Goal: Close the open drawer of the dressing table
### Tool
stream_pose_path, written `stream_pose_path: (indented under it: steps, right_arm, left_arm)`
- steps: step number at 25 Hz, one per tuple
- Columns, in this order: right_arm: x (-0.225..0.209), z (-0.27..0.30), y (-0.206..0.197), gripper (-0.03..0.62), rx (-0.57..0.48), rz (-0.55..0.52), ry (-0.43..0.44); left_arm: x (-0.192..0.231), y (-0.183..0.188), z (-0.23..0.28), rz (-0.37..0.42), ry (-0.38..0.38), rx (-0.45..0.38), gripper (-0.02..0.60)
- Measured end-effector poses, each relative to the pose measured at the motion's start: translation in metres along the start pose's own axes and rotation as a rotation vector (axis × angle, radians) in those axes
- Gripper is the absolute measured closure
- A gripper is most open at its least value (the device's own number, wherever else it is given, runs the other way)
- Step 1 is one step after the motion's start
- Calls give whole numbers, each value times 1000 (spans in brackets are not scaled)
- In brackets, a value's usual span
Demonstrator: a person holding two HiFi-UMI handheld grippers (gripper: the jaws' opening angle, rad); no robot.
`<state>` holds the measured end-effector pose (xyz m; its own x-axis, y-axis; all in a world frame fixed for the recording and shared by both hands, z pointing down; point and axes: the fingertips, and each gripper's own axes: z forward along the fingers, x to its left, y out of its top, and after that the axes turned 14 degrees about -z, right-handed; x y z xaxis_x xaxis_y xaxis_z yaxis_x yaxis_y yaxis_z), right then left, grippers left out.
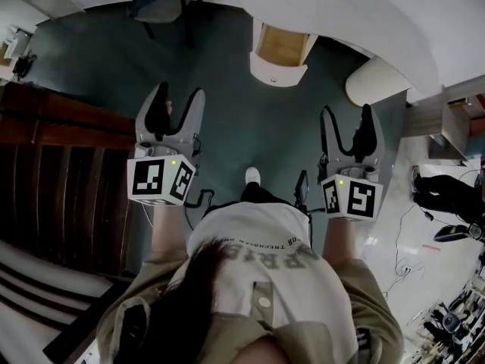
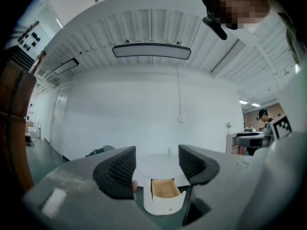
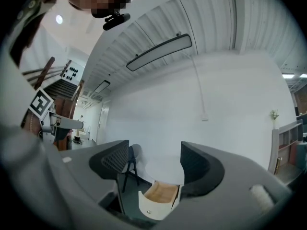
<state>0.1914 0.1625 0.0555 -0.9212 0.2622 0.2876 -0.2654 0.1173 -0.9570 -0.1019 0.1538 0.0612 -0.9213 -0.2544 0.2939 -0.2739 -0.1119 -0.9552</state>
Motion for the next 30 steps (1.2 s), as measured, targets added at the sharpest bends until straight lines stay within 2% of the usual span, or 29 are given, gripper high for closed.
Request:
stream_pose_path:
  steps: [5,14,21,30]
  right_arm:
    - [-15,30,-1,256,-20,-3,21]
    - [-24,66,-35,256,-20,11,17]
    - [-15,95,-64,256,18,3,-13]
    - [10,145,-117,256,92,4,-19]
  left_arm:
    - [-3,13,27,21,13,-29,290]
    - [10,-24,63,6,52,68,305]
    - [20,-47,93,16,4,129,305]
    - [51,-67,152,45,-43,159,305]
